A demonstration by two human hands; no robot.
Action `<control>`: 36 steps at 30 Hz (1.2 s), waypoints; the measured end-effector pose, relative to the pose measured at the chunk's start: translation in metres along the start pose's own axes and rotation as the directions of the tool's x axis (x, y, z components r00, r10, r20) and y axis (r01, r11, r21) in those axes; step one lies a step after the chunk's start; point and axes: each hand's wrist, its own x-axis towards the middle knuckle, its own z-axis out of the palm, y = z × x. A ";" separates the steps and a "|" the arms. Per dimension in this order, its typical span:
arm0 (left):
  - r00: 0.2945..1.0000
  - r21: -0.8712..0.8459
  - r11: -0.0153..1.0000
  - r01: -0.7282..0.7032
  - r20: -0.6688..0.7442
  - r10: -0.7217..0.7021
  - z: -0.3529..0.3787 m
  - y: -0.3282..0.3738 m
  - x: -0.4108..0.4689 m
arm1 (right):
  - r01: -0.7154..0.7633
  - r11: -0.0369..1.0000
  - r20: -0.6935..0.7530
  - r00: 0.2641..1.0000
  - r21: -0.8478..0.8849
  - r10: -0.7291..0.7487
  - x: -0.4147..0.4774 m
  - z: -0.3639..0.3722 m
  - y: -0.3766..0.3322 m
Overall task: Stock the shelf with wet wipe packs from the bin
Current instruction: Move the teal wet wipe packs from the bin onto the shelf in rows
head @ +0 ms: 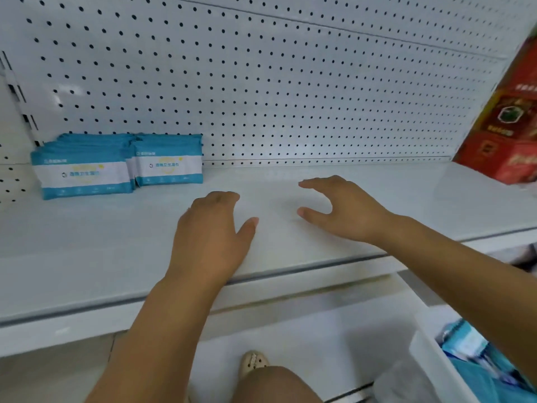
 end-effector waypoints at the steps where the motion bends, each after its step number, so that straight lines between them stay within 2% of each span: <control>1: 0.999 -0.020 0.999 -0.041 0.003 0.041 0.006 0.012 -0.003 | -0.008 1.000 -0.015 1.000 -0.013 0.008 -0.014 -0.007 0.009; 6: 0.968 -0.097 0.968 -0.233 0.067 0.240 0.037 0.073 -0.018 | -0.080 0.996 -0.067 0.995 -0.040 0.077 -0.090 -0.036 0.056; 11: 0.880 -0.106 0.895 -0.432 0.169 0.445 0.070 0.138 -0.037 | -0.241 0.971 -0.137 0.961 0.005 0.239 -0.177 -0.057 0.099; 15: 0.821 -0.236 0.825 -0.513 0.145 0.552 0.103 0.183 -0.058 | -0.424 0.902 -0.181 0.884 0.076 0.431 -0.252 -0.063 0.132; 18: 0.774 -0.328 0.770 -0.547 0.153 0.615 0.135 0.208 -0.078 | -0.564 0.822 -0.140 0.810 0.082 0.570 -0.301 -0.053 0.156; 23: 0.694 -0.442 0.766 -0.467 0.353 0.627 0.194 0.210 -0.114 | -0.690 0.722 0.039 0.724 0.054 0.688 -0.358 -0.023 0.193; 25: 0.660 -0.429 0.792 -0.434 0.447 0.604 0.213 0.206 -0.124 | -0.726 0.686 0.128 0.685 0.048 0.717 -0.373 -0.008 0.207; 31: 0.538 -0.329 0.803 -0.497 0.609 0.583 0.247 0.196 -0.134 | -0.752 0.657 0.304 0.616 -0.049 0.727 -0.393 0.030 0.224; 33: 0.508 -0.313 0.795 -0.519 0.635 0.581 0.256 0.192 -0.134 | -0.738 0.671 0.310 0.623 -0.070 0.718 -0.396 0.040 0.226; 36: 0.501 -0.293 0.781 -0.552 0.632 0.591 0.267 0.191 -0.131 | -0.699 0.704 0.334 0.638 -0.127 0.694 -0.395 0.051 0.227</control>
